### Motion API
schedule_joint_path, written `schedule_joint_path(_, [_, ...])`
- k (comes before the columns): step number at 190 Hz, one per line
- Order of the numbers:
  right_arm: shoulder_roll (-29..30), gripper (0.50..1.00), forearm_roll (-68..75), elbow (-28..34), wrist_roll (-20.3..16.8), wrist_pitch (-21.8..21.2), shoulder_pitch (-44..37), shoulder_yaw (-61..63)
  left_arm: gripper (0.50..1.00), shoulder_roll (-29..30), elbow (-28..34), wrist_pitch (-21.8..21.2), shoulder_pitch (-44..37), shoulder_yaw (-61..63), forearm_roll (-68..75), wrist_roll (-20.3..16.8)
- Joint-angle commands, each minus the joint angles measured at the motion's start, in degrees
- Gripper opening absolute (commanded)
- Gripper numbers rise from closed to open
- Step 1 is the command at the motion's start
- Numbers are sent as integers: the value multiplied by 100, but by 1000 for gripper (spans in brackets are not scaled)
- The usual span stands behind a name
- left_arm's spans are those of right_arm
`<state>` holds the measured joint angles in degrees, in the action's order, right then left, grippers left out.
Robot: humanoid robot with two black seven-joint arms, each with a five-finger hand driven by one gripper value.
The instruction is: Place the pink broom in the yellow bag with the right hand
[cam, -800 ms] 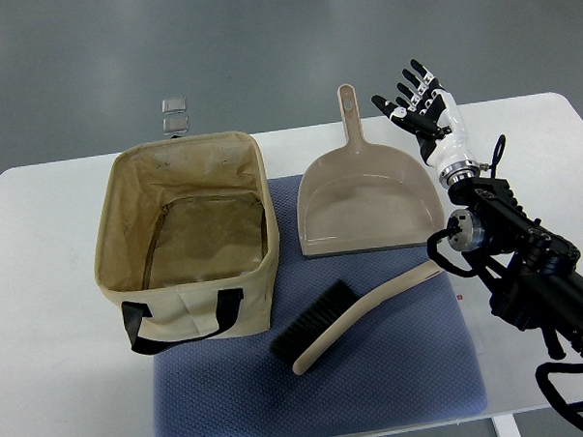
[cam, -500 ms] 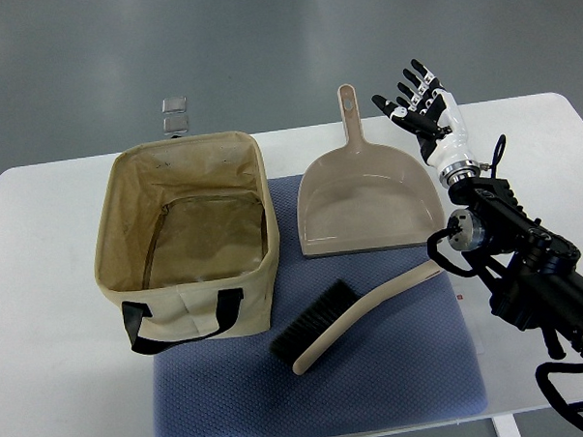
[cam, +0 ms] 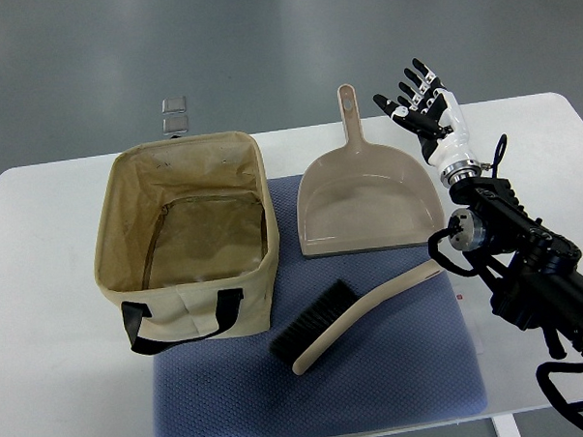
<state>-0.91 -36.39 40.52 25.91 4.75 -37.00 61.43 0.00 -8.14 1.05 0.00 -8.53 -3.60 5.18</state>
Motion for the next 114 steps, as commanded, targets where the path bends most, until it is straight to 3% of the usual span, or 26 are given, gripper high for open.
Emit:
schedule_joint_path(1, [-14, 930, 0, 0, 1, 0, 0, 10, 1000, 0, 32, 1, 0, 0, -9, 0])
schedule_joint_path(114, [-480, 930, -97, 9, -201, 53, -852, -465, 1000, 0, 14, 1, 0, 0, 0, 0])
